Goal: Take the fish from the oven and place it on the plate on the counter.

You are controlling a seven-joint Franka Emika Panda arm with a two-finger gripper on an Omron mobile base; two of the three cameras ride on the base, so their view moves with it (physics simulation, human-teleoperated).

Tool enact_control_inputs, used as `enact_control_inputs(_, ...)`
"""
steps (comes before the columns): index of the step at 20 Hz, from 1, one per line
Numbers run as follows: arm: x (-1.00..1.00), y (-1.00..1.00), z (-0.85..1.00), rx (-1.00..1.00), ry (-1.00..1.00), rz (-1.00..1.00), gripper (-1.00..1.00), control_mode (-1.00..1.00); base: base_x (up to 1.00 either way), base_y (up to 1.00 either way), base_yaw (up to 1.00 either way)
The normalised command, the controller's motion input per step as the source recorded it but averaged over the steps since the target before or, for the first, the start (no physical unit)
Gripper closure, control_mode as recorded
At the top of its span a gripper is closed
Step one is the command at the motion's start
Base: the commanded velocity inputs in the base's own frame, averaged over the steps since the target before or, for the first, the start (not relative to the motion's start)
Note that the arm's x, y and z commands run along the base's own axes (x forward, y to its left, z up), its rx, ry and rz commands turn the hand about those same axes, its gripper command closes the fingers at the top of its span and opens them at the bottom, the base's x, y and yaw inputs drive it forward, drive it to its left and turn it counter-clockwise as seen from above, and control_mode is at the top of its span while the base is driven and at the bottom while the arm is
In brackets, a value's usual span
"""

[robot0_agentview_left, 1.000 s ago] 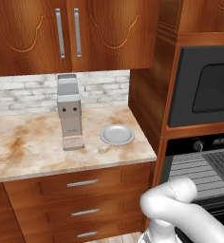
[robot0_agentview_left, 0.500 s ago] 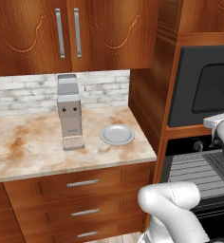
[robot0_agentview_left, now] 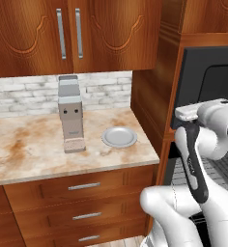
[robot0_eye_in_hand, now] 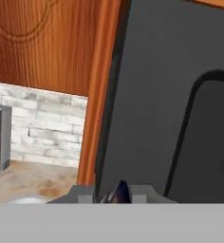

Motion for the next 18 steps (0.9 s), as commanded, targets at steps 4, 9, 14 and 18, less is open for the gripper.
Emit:
enact_control_inputs(4, 0.29, 1.00, 0.27, -0.10, 0.00, -0.15, 1.00, -1.00, 0.00, 0.00, 0.00)
enact_control_inputs(9, 0.11, 0.94, 0.26, -0.04, 0.06, -0.06, 1.00, -1.00, 0.00, 0.00, 0.00)
enact_control_inputs(14, 0.00, 0.57, 0.14, 0.00, 0.14, 0.01, 1.00, -1.00, 0.00, 0.00, 0.00)
enact_control_inputs(18, 0.01, 0.29, 0.01, 0.01, 0.21, 0.07, 1.00, -1.00, 0.00, 0.00, 0.00)
